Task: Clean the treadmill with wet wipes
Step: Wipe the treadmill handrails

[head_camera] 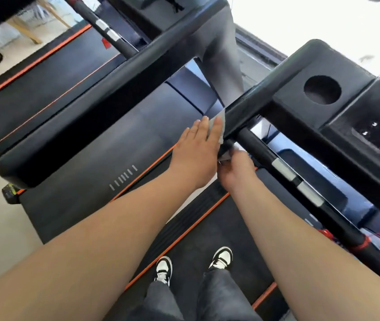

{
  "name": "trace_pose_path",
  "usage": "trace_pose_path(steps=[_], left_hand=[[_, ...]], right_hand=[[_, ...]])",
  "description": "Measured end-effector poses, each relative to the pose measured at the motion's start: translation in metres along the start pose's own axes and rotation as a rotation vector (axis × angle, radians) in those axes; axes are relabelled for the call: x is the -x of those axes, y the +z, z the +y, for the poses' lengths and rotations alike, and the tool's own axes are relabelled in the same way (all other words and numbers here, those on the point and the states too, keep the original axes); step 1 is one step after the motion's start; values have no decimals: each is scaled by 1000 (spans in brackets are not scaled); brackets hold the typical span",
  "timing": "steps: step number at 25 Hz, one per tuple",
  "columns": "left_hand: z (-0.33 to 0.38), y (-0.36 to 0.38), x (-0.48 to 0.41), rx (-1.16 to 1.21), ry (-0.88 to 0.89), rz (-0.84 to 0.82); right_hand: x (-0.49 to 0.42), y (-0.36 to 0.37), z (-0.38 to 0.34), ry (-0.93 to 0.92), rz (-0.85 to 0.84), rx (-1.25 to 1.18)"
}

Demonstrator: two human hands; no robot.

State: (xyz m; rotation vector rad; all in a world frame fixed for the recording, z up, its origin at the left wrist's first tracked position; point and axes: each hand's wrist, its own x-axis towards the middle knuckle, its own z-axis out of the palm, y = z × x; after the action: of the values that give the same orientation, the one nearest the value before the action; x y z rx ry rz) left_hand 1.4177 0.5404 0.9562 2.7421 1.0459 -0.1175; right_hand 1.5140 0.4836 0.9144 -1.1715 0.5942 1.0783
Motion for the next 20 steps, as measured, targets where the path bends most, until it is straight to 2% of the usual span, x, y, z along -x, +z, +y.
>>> trace_pose_path(steps=[3, 5, 7, 12, 15, 20], left_hand=[[5, -1, -12, 44, -41, -4], [4, 0, -15, 59, -52, 11], [2, 1, -18, 73, -42, 24], [-3, -15, -5, 111, 31, -5], [-37, -17, 47, 123, 39, -29], [-138, 6, 203, 189, -97, -3]], right_hand=[[-22, 4, 0, 55, -101, -75], [-27, -2, 16, 136, -164, 12], [-16, -5, 41, 212, -113, 136], [36, -19, 138, 313, -218, 285], [65, -20, 183, 330, -252, 286], [115, -14, 271, 404, -277, 286]])
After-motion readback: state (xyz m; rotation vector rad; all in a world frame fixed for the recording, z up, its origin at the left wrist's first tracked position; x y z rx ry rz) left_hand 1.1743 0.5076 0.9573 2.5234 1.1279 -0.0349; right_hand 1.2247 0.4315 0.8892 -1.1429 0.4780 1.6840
